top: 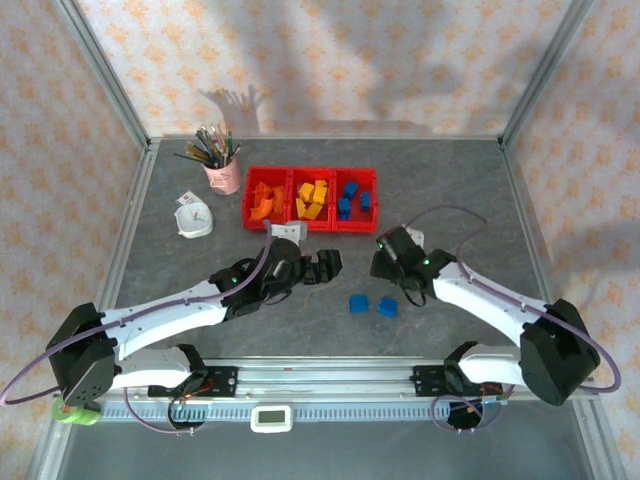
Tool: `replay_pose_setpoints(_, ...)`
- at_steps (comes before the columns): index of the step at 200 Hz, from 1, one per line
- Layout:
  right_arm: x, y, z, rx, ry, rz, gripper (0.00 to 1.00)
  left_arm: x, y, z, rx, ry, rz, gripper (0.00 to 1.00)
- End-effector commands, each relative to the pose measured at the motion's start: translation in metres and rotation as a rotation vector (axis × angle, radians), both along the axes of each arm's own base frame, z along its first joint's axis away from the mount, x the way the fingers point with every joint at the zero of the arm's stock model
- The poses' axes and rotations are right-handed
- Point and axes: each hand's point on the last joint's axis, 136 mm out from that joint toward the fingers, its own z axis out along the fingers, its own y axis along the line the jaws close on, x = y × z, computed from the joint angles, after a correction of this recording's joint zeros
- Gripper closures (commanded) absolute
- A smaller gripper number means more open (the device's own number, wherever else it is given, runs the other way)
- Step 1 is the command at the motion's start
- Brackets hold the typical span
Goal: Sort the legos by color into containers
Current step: Pick up the lego from the bottom-center of the table.
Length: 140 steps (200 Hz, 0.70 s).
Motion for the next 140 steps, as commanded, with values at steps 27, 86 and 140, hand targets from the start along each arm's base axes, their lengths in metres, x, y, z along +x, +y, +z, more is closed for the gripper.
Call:
replay_pose_setpoints(27,-0.037,-0.004,-0.02,0.032,0.049,-0.077,0.19,-0.007,0.003,-0.009,-0.008,0.015,0.032,0.01)
replay_pose_setpoints(86,-0.059,0.005,-0.046,0.052,0.088,-0.089,0.22,-0.011,0.003,-0.008,-0.013,0.014,0.038,0.01)
replay_pose_setpoints(140,-0.061,0.011,-0.059,0.045,0.104,-0.06,0.33,-0.01,-0.001,-0.008,-0.004,0.016,0.029,0.01)
